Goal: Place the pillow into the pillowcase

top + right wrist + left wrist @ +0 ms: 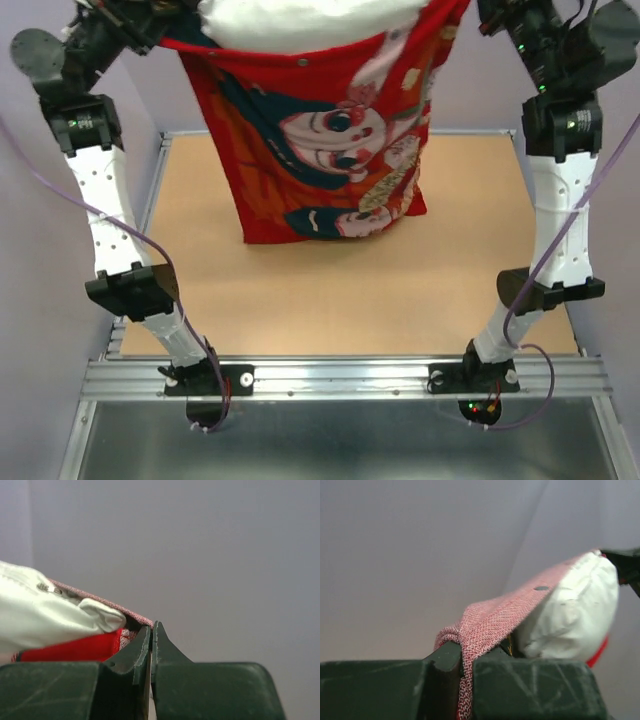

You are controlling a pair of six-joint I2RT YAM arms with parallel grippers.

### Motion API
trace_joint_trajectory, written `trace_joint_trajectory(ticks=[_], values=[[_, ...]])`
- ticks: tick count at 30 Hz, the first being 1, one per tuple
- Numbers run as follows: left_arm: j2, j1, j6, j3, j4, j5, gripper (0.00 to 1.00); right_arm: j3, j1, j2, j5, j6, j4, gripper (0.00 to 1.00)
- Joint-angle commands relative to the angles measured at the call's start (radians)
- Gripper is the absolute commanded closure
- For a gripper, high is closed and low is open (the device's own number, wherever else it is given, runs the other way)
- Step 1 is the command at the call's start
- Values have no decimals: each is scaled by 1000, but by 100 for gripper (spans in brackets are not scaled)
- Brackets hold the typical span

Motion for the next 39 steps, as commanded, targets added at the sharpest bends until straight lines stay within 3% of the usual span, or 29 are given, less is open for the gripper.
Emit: trace_joint_trajectory(ticks=[1,2,3,4,6,8,9,10,12,14,15,16,17,18,19,20,21,22,23,24,25,26,28,29,30,31,33,35,39], values=[[-95,163,-129,271,237,-233,100,2,-17,-157,187,-70,341,99],[-146,128,-107,18,215,-259,100,-142,-15,-202,171,-32,361,100],[-245,9,66,-118,142,-265,100,-365,-15,-276,79,8,345,99],[-258,-60,205,-194,9,-270,100,-472,-17,-294,39,37,323,99],[-173,-170,411,-150,-390,-270,100,-557,-15,-284,-61,95,238,99],[-72,-146,329,56,-454,-188,100,-469,-15,-236,-22,97,226,99],[-60,-108,242,125,-305,-163,100,-364,-15,-205,18,80,226,99],[-66,2,149,208,-153,-158,100,-101,-15,-105,111,24,226,99],[-88,93,-36,302,175,-216,100,251,-15,-17,164,-50,267,99],[-164,123,34,320,148,-317,100,183,-17,-73,202,-75,340,99],[-221,115,14,203,202,-322,100,76,-15,-129,207,-60,401,99],[-308,88,13,-83,247,-322,100,-206,-15,-239,166,-28,409,99],[-309,42,45,-158,234,-312,100,-329,-15,-278,123,-6,404,100],[-278,-81,212,-164,-2,-293,100,-494,-17,-303,23,34,374,99],[-228,-121,282,-117,-158,-263,100,-496,-15,-306,-19,23,334,99],[-161,-132,301,54,-250,-121,100,-450,-15,-290,-30,20,293,99],[-54,-118,258,156,-279,-67,100,-374,-15,-229,7,16,253,100],[-34,-10,171,237,-124,-46,100,-273,-15,-190,119,-1,249,99],[-74,64,-83,220,81,-81,100,3,-15,-149,165,-73,252,99],[-103,128,-154,194,314,-141,100,109,-15,-69,189,-108,259,99],[-129,188,-167,178,310,-191,100,180,-15,-56,231,-106,263,99],[-152,180,-58,136,271,-209,100,165,-15,-82,209,-83,259,99],[-218,44,195,54,-78,-247,100,-270,-15,-268,38,-72,286,99],[-227,-124,330,-4,-243,-363,100,-395,-15,-307,5,-8,291,99],[-220,-179,506,-36,-502,-409,100,-494,-17,-325,-36,20,227,99],[-208,-232,546,-129,-592,-439,100,-593,-17,-334,-113,49,169,99],[-188,-267,611,-231,-755,-460,100,-674,-15,-340,-119,106,122,100],[-209,-265,667,-388,-779,-445,100,-726,-15,-348,-107,96,111,99],[-200,-279,799,-382,-929,-430,100,-691,-15,-334,-66,71,95,99]])
